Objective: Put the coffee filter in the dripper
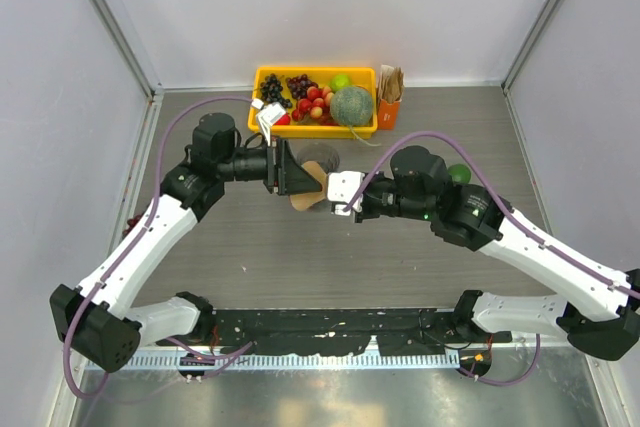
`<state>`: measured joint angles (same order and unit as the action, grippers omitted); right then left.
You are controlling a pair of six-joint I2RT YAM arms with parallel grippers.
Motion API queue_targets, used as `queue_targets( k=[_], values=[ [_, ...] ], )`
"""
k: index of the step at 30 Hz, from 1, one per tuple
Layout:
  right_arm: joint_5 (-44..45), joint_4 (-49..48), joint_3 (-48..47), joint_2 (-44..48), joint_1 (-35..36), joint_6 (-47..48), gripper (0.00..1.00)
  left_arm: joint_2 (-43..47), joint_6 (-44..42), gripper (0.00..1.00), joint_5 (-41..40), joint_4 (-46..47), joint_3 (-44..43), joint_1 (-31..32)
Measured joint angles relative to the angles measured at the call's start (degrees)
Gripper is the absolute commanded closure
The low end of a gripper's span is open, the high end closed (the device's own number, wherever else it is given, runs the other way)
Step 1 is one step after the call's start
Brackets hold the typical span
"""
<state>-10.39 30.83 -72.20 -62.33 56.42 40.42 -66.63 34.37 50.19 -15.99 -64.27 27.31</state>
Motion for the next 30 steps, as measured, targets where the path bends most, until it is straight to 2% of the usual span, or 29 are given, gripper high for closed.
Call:
queue_targets(
  k=[3,6,8,11,12,13,14,15,17,18,19,20,24,30],
  values=[
    [0.1,0.0,0.0,-0.6,0.1,0.0,0.94,0.0,1.3,0.68,0.6,1.0,0.3,0.0],
    [0.3,0.0,0.0,-0.7,0.1,0.0,0.92,0.0,1.7,0.75,0.9,1.9,0.7,0.0],
    [0.4,0.0,0.0,-0.7,0.1,0.0,0.86,0.0,1.8,0.83,0.9,2.1,1.0,0.0],
    [0.9,0.3,0.0,-0.7,0.1,-0.3,0.64,0.0,2.4,0.98,0.9,2.2,1.2,-0.1],
    [1.1,0.5,0.0,-0.7,0.1,-0.4,0.58,0.0,2.6,1.00,0.9,2.3,1.2,-0.3],
    [1.3,0.9,0.0,-0.7,0.1,-0.6,0.47,0.0,2.7,1.00,0.9,2.4,1.2,-0.4],
    [1.5,1.2,0.0,-0.7,0.1,-1.0,0.40,0.1,2.7,1.00,0.9,2.5,1.2,-0.6],
    [1.7,2.0,-0.2,-0.7,0.1,-1.4,0.27,0.1,2.7,1.00,0.8,2.4,1.2,-0.9],
    [2.3,3.2,-0.7,-0.7,0.1,-2.8,0.14,0.3,2.4,1.00,0.3,2.2,1.2,-1.4],
    [2.8,4.1,-1.3,-0.7,0.1,-4.1,0.14,0.5,2.0,1.00,-0.4,1.8,1.2,-1.6],
    [3.3,5.3,-2.2,-0.7,-0.3,-6.0,0.03,0.8,1.1,1.00,-1.5,1.0,1.0,-1.8],
    [3.5,5.7,-2.9,-0.7,-0.7,-7.1,0.01,1.1,0.2,1.00,-3.0,-0.2,0.6,-1.9],
    [4.1,7.5,-8.5,-1.1,-4.0,-16.8,0.04,2.7,-5.0,1.00,-11.6,-3.7,-2.0,-1.9],
    [2.6,6.8,-20.0,-3.9,-12.8,-33.6,0.04,7.0,-14.3,1.00,-28.9,-4.5,-5.4,0.9]
  ],
)
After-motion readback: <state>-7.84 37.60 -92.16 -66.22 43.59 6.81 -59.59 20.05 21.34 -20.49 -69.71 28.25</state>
